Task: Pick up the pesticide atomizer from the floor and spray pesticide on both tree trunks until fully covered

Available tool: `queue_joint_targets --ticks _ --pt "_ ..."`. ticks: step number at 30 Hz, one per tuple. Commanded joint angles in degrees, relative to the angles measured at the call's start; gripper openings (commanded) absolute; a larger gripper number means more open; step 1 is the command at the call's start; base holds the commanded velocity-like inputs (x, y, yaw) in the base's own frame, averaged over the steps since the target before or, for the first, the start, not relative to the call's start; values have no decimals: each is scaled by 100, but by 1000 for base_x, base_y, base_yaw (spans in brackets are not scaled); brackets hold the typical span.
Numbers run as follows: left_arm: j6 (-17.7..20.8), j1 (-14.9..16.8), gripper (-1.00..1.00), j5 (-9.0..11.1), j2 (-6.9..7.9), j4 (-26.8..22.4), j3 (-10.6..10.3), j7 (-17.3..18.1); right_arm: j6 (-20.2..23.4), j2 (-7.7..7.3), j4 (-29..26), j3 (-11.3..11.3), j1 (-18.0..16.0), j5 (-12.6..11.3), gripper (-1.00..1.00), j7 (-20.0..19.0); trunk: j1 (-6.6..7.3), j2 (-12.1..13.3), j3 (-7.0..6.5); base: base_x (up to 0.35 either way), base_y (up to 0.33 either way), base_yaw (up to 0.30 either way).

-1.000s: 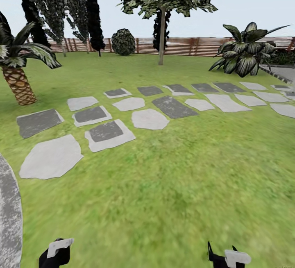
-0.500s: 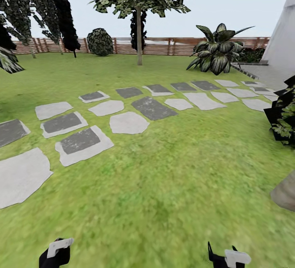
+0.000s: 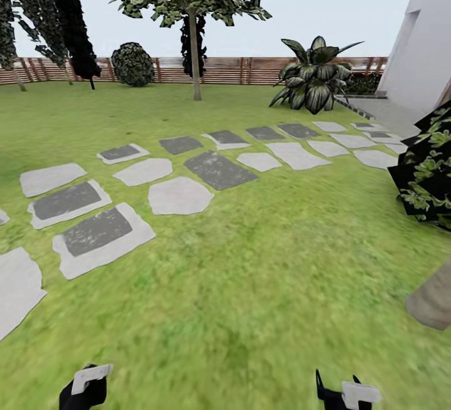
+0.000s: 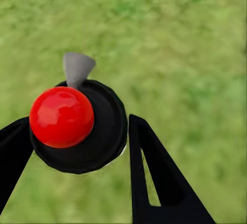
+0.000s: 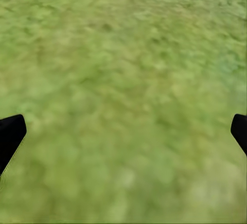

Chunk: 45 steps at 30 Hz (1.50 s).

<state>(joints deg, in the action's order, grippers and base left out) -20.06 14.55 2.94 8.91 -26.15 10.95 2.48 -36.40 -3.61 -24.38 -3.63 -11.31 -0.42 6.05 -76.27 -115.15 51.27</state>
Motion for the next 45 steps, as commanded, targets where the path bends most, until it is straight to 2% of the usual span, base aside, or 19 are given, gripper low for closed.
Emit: queue_joint_targets --ticks 1,16,45 --pt "-16 4 -100 29 0 4 12 22 -16 0 3 2 -3 -3 100 10 -3 -2 5 339 0 -2" --pt "-16 4 -100 31 -4 47 12 22 -16 7 3 2 -3 -5 100 26 -3 -2 5 339 0 147" --pt "-16 4 -100 31 -4 48 12 18 -25 8 12 0 -3 11 100 38 -3 -2 5 339 0 6"
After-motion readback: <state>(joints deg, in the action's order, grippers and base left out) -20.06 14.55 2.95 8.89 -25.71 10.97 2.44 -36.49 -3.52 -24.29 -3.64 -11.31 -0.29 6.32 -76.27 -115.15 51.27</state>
